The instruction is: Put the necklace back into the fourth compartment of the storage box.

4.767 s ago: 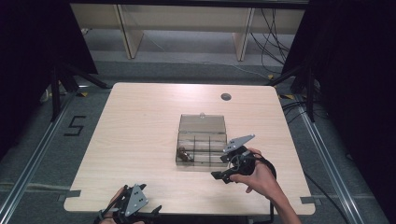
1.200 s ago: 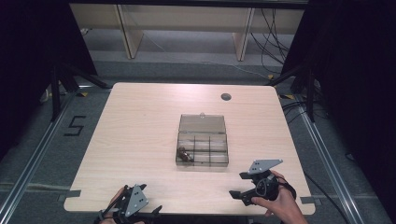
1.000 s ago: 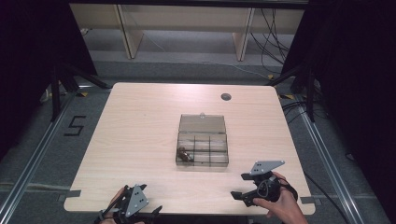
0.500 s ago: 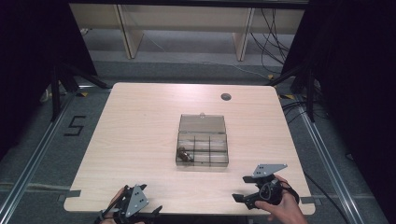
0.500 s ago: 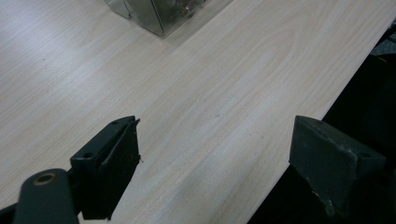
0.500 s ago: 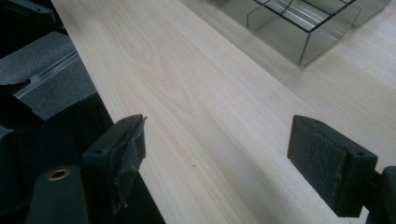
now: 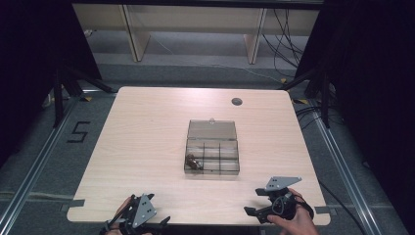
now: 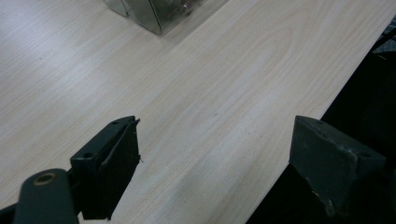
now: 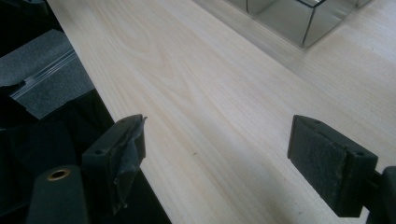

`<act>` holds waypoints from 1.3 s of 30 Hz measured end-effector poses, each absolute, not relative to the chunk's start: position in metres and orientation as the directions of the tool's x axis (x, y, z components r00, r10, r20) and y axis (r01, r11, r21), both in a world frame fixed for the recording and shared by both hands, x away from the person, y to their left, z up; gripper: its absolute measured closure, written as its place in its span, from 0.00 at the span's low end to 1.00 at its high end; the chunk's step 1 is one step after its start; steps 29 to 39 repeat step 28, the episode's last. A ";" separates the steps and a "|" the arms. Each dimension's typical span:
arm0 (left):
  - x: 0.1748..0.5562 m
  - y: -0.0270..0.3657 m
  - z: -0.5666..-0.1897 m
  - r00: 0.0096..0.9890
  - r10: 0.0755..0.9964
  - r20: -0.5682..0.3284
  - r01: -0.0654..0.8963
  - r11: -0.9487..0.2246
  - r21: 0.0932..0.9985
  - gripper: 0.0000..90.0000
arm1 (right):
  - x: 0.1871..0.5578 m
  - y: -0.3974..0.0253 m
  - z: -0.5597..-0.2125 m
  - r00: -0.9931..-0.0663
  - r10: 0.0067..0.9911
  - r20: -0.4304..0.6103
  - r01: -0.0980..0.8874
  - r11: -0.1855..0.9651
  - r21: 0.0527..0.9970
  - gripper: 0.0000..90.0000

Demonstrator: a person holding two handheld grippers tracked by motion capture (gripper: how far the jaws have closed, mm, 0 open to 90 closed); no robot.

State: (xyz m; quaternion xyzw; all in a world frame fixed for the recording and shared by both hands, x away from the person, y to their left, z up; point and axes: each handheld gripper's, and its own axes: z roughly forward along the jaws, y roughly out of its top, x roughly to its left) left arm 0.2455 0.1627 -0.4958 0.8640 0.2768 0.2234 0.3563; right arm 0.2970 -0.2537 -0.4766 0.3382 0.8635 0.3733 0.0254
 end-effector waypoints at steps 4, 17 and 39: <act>0.246 0.163 -0.495 0.748 0.631 0.204 0.305 -0.601 0.739 0.17 | 0.295 -0.255 -0.479 -0.769 0.606 0.206 0.565 0.491 0.663 0.22; 0.245 0.163 -0.496 0.746 0.637 0.194 0.321 -0.599 0.734 0.17 | 0.289 -0.262 -0.483 -0.769 0.611 0.191 0.560 0.497 0.663 0.22; 0.245 0.163 -0.496 0.742 0.641 0.195 0.322 -0.597 0.735 0.17 | 0.289 -0.264 -0.484 -0.758 0.622 0.198 0.572 0.486 0.661 0.22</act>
